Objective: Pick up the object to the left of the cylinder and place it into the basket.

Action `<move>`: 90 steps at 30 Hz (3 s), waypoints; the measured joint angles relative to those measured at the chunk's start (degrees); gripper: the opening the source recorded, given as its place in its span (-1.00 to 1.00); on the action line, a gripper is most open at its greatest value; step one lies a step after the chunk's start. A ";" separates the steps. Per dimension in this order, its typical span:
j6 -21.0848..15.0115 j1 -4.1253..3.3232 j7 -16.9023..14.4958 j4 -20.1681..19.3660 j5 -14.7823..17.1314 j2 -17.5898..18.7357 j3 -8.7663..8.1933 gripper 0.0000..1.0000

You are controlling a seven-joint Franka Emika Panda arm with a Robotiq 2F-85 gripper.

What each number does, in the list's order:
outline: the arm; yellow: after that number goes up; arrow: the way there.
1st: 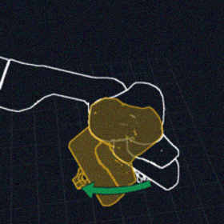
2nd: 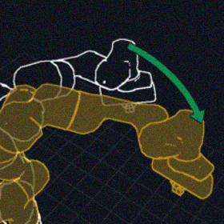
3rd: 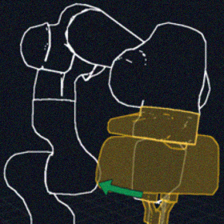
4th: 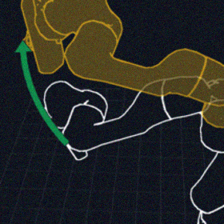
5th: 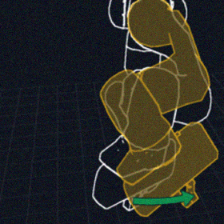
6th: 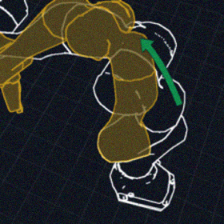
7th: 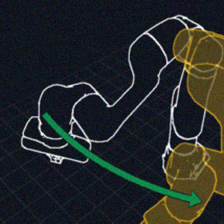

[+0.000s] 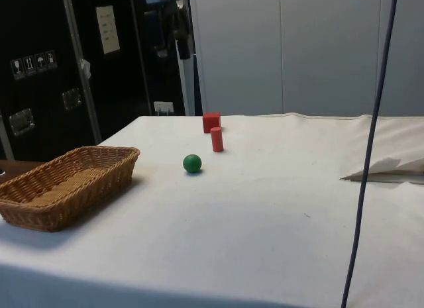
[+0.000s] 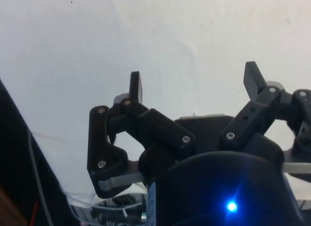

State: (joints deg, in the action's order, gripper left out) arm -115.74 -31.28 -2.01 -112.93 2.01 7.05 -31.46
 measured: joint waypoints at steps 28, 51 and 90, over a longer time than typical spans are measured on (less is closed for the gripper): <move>-14.55 -0.23 1.95 -12.49 -0.29 0.52 2.64 1.00; -26.13 1.09 -1.09 -13.29 2.58 8.94 1.15 1.00; -38.73 2.23 -9.51 -12.66 15.18 20.40 1.32 1.00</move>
State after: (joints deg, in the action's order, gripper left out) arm -154.47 -29.05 -11.52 -125.59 17.19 27.44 -30.14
